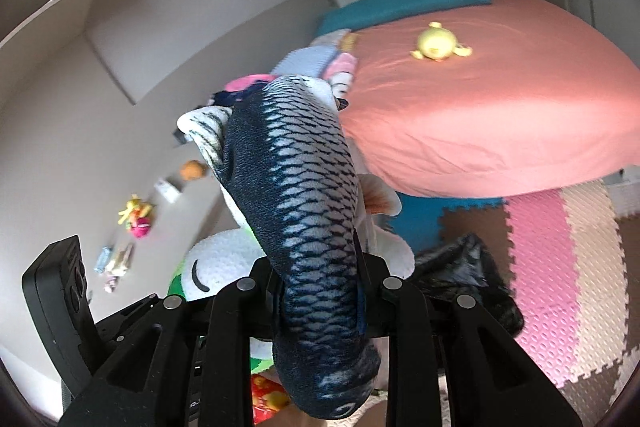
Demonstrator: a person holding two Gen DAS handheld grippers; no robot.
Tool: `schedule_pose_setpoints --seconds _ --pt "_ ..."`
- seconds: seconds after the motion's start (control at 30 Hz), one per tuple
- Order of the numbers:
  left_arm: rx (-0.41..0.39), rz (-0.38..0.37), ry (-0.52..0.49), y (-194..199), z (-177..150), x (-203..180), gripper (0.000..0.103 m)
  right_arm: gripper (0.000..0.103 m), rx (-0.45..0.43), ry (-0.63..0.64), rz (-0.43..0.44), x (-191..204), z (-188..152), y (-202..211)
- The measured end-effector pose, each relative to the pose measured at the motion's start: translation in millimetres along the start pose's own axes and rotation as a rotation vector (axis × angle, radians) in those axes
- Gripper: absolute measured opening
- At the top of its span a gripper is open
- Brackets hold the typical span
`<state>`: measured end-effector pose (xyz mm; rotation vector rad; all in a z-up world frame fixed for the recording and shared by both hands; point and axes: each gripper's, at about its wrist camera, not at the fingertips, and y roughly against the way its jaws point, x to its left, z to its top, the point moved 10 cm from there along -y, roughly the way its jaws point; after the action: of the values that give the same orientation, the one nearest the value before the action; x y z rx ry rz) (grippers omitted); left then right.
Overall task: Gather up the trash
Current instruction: 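Carry both plushes to the black trash bag and open both tools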
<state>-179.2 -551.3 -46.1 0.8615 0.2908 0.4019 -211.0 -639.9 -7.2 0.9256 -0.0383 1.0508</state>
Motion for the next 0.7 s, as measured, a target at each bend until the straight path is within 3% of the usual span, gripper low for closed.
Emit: schedule_pose_setpoints --seconds 0.27,0.3,0.33,0.4,0.43,0.5,0.7 --pt "0.078 -0.016 -0.049 -50 -9 -33 0.052 0.027 0.032 -0.075 -0.085 -63 -3 -18" --pt "0.087 -0.019 -0.047 -55 -9 -35 0.057 0.030 0.039 -0.080 -0.094 -68 -2 -22" --pt "0.092 -0.029 -0.041 -60 -9 -38 0.071 0.034 0.047 -0.088 -0.095 -73 -2 -27" --pt "0.091 -0.015 -0.032 -68 -8 -38 0.097 0.075 0.061 -0.127 -0.102 -84 -1 -32" --pt "0.066 0.035 -0.033 -68 -6 -34 0.097 0.084 0.058 -0.141 -0.105 -88 2 -31" --pt "0.061 0.116 -0.038 -71 -5 -25 0.097 0.087 0.036 -0.165 -0.126 -98 6 -28" --pt "0.098 0.086 -0.010 -76 -10 -18 0.097 0.091 0.022 -0.194 -0.101 -99 10 -29"
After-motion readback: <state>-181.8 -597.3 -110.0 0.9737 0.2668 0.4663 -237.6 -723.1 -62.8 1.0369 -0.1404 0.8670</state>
